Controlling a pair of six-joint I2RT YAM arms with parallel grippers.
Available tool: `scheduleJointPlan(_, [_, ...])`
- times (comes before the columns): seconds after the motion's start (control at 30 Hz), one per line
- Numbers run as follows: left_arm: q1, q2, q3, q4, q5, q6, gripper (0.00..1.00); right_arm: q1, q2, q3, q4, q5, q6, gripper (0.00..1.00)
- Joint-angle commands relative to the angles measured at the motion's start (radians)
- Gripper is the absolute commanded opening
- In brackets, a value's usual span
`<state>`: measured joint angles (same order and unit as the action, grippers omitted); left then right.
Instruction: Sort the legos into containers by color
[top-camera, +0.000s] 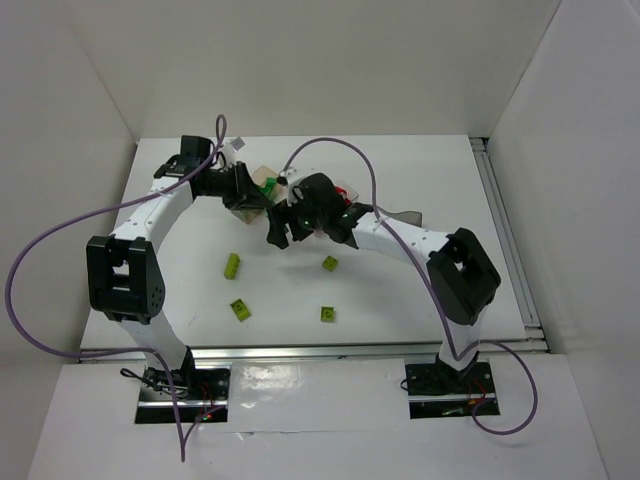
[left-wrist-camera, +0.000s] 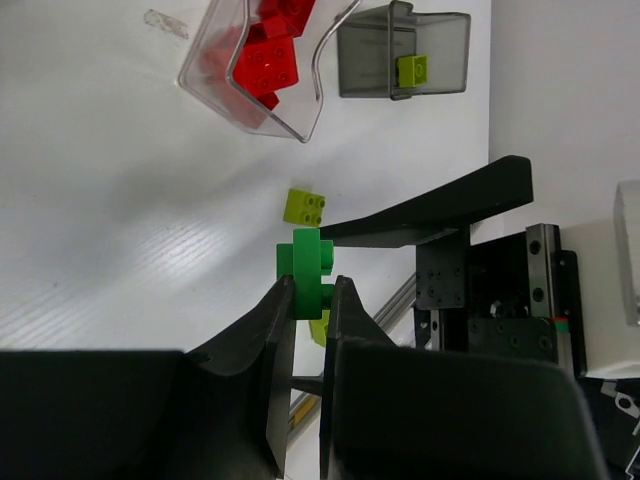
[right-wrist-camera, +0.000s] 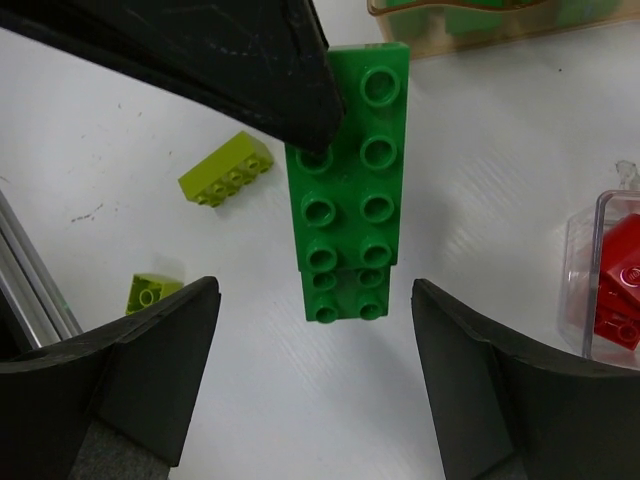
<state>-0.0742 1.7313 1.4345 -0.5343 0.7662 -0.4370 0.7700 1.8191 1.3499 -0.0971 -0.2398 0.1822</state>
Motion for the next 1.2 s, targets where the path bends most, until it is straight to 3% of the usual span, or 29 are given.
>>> scheduleJointPlan(0.0, [0.002,-0.03,0.038,0.033,0.054,-0.014,0.0,0.006,0.013,0.035,0.102,0.033,0.011,0.84])
scheduleJointPlan(0.17, [0.002,-0.039,0.029,0.033,0.076,-0.005,0.0,0.006,0.054,0.046,0.115,0.033,0.011,0.7])
scheduleJointPlan(0.3, [0.011,-0.048,0.02,0.042,0.088,-0.015,0.0,0.006,0.063,0.046,0.125,0.014,0.02,0.43])
scheduleJointPlan(0.33, [0.011,-0.049,0.011,0.052,0.097,-0.016,0.0,0.015,0.063,0.046,0.134,0.014,0.02,0.31])
scheduleJointPlan(0.43, [0.011,-0.049,0.01,0.066,0.097,-0.043,0.0,0.025,0.075,0.055,0.134,0.045,0.03,0.18])
scheduleJointPlan(0.8, [0.011,-0.105,-0.098,0.195,0.044,-0.232,0.0,0.043,0.131,0.135,0.129,0.217,0.115,0.18])
scheduleJointPlan(1.17, [0.021,-0.125,-0.111,0.209,-0.05,-0.286,0.0,0.071,0.063,0.005,0.22,0.336,0.125,0.17])
